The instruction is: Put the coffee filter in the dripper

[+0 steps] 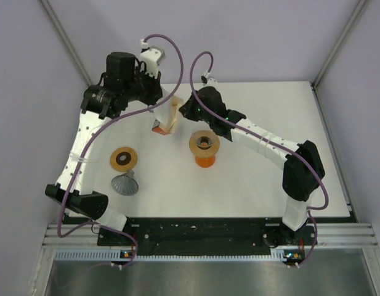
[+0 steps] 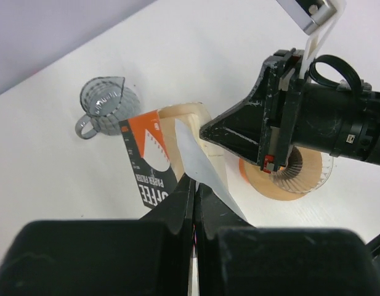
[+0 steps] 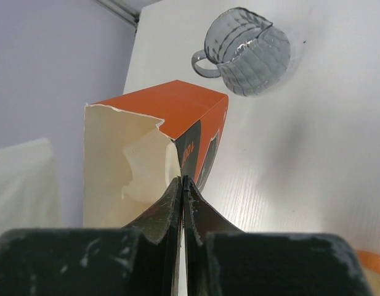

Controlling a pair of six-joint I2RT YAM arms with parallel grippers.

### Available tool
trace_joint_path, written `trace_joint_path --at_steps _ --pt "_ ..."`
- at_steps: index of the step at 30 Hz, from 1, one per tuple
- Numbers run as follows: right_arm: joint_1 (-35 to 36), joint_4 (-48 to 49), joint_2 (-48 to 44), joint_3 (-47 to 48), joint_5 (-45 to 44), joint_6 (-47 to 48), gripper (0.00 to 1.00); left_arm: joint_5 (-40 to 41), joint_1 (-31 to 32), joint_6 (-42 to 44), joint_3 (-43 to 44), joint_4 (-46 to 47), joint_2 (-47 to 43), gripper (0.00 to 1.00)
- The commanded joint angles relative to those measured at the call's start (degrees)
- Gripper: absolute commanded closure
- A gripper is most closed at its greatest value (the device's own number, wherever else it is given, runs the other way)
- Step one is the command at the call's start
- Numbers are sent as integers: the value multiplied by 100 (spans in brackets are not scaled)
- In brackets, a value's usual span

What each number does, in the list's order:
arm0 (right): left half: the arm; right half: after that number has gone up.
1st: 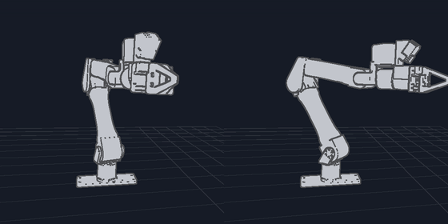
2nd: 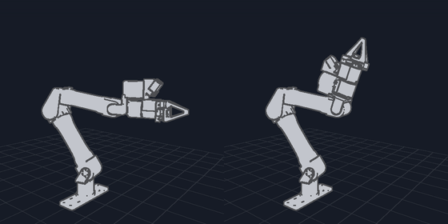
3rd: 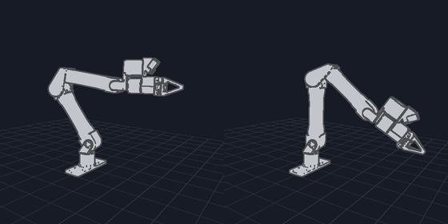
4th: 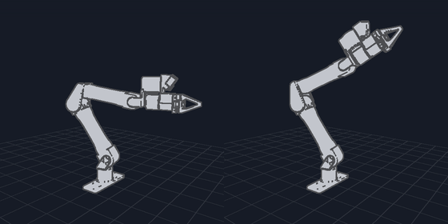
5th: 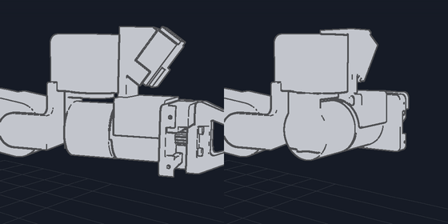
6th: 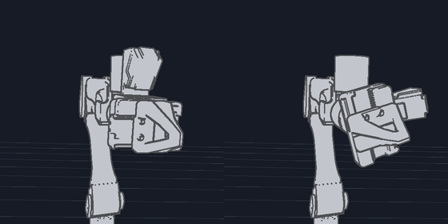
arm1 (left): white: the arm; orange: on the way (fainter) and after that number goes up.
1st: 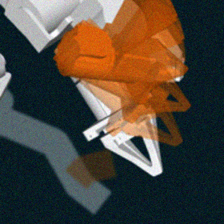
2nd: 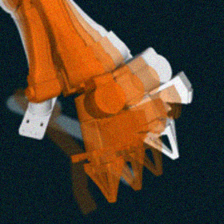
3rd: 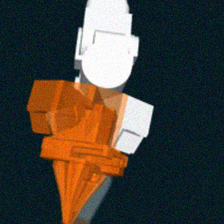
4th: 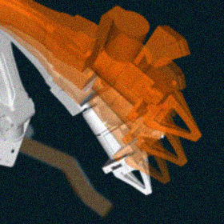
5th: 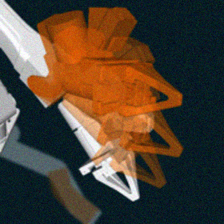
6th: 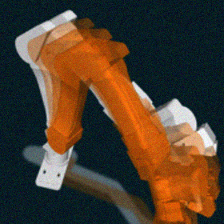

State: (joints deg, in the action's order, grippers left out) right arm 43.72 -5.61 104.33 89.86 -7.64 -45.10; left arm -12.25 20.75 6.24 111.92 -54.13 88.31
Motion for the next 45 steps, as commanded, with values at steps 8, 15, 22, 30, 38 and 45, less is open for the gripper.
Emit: trace_joint_path --at_steps 8,15,22,30,38,45 --pt "-487 69 -537 250 -343 230 100 -990 -1117 -791 770 60 -420 100" --pt "-1155 -335 -502 356 -642 414 100 -665 -1196 -677 252 104 -534 100" --pt "-1911 -1091 -203 523 -64 871 100 -638 -1196 -554 -407 218 -500 100" --pt "-2754 -1697 -115 286 491 1398 100 -717 -1047 -519 -662 262 -403 100" --pt "-3089 -2243 -36 84 605 1943 100 -542 -564 -431 -636 105 -201 100" --pt "-3212 -2533 280 101 975 2093 100 -708 -169 -597 -575 87 -60 100"
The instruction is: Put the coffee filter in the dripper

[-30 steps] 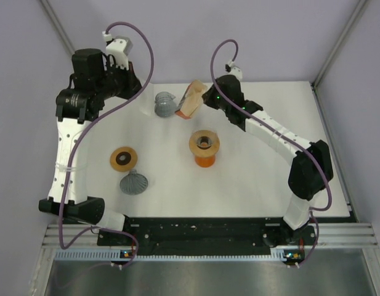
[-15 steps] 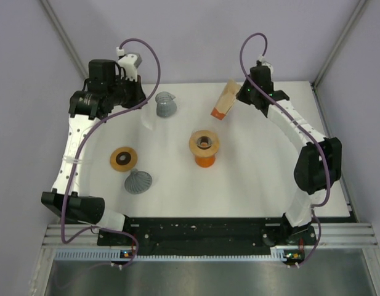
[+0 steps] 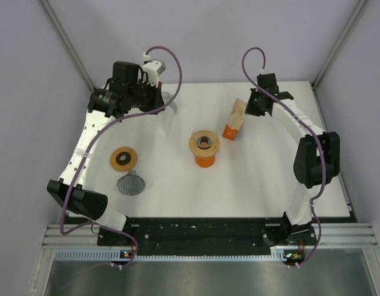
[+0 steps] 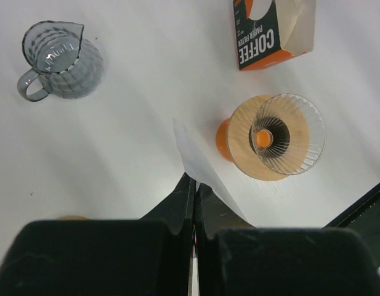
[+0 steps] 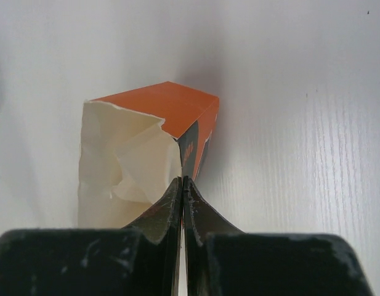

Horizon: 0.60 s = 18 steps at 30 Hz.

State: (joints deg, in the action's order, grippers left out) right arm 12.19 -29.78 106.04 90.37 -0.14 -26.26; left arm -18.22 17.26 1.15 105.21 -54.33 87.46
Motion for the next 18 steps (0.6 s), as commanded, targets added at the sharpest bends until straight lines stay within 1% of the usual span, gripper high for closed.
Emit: trace_joint_path --at_steps 1,3,4,7,9,12,16,18 --pt "-58 -124 145 51 225 227 100 -103 243 -97 96 98 43 100" --pt "-58 -133 154 69 286 262 100 -103 348 -97 122 63 78 100" --pt "-58 -151 154 86 321 279 98 -112 383 -97 149 45 96 100" --pt "-67 -265 145 261 576 323 83 -182 445 -97 175 36 140 100" --pt "-76 -335 101 411 691 332 73 -235 454 -343 184 71 148 100" --pt "-67 -467 -12 622 691 411 63 -314 454 -466 175 124 131 100" --pt "-67 -485 -285 728 638 508 53 -314 454 -580 114 229 113 100" --pt "-76 -511 -443 789 699 578 52 -288 454 -633 114 247 131 100"
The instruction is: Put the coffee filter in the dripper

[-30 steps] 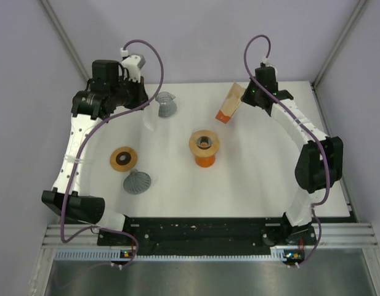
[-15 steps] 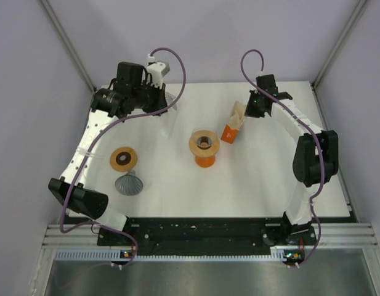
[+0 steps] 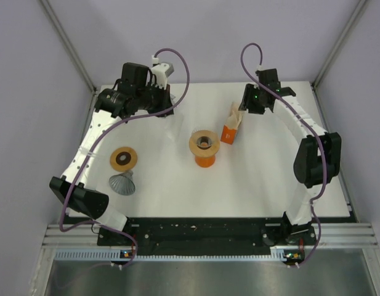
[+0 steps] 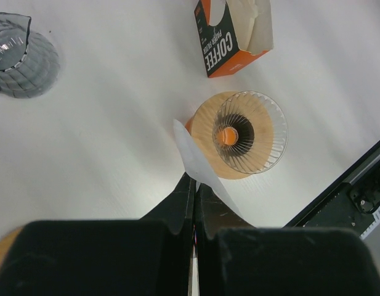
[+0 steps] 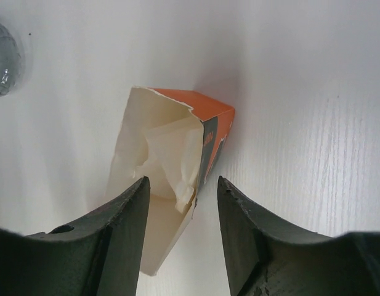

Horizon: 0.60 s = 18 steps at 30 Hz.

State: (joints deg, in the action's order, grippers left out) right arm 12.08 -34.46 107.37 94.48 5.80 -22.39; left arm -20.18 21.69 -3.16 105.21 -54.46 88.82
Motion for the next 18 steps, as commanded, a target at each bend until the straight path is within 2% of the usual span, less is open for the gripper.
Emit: trace_joint_path --at_steps 1,4,6,9,12,16,18 --pt "-48 -52 -647 422 157 209 52 -108 19 -246 97 278 4 100" --pt "101 26 -1077 466 272 375 49 -161 19 -448 61 383 -13 100" --pt "504 359 -1489 283 150 682 42 -161 10 -615 52 479 -5 100" --pt "1548 1411 -2280 -410 -438 1323 27 -91 10 -887 70 629 48 100" --pt "2437 2651 -2904 -1131 -948 1484 20 -38 10 -1160 88 726 118 100" --pt "3334 3831 -3240 -1835 -1343 1465 18 -161 2 -1380 96 814 189 100" --pt "3774 4025 -3144 -1924 -1852 1833 23 -161 10 -1416 88 823 189 100"
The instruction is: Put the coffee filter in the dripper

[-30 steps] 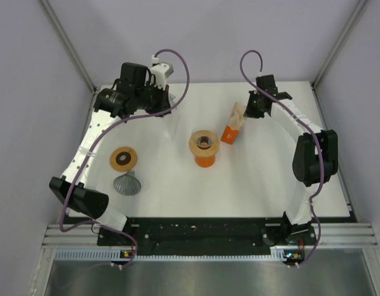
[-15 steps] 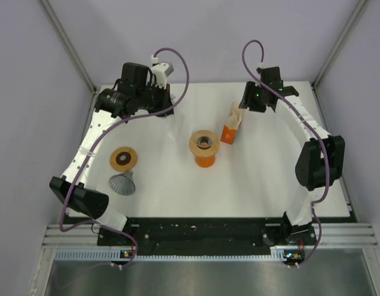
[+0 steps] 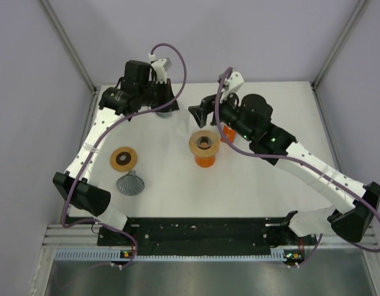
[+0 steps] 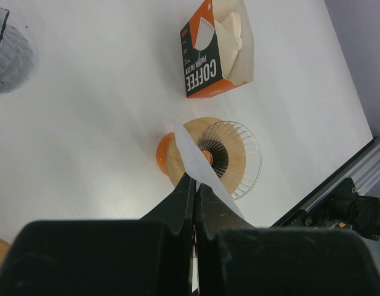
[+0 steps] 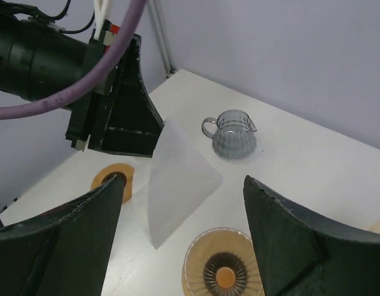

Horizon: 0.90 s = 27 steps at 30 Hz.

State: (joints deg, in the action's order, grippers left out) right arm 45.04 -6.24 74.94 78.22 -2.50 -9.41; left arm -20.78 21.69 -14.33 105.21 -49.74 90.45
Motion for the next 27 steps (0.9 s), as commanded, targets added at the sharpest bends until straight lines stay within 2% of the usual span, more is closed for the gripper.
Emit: trace_joint_path --at_steps 1,3,5,12,14,17,19,23,25,27 --pt "610 1213 161 -289 -1172 606 26 -59 2 -299 70 350 16 100" --pt "787 1030 371 -149 -1113 625 36 -6 10 -290 26 377 -28 100" --pt "910 897 539 -44 -1173 660 41 47 2 -281 -18 412 -80 100" --pt "1130 739 917 141 -1332 897 42 118 10 -237 -53 412 -107 100" --pt "1130 738 961 141 -1620 880 45 91 10 -228 -79 430 -98 100" --pt "1139 651 1084 211 -2349 906 58 56 2 -185 -106 430 -107 100" --pt "1130 633 1207 299 -2780 1090 71 74 10 -132 -106 430 -98 100" --pt "1078 255 1453 528 -3028 1205 93 3 10 -27 -150 395 -54 100" --pt "1060 185 1497 589 -3054 1248 100 47 19 87 -159 368 -45 100" --pt "1007 115 1489 642 -3089 1231 100 161 19 245 -150 315 -28 100"
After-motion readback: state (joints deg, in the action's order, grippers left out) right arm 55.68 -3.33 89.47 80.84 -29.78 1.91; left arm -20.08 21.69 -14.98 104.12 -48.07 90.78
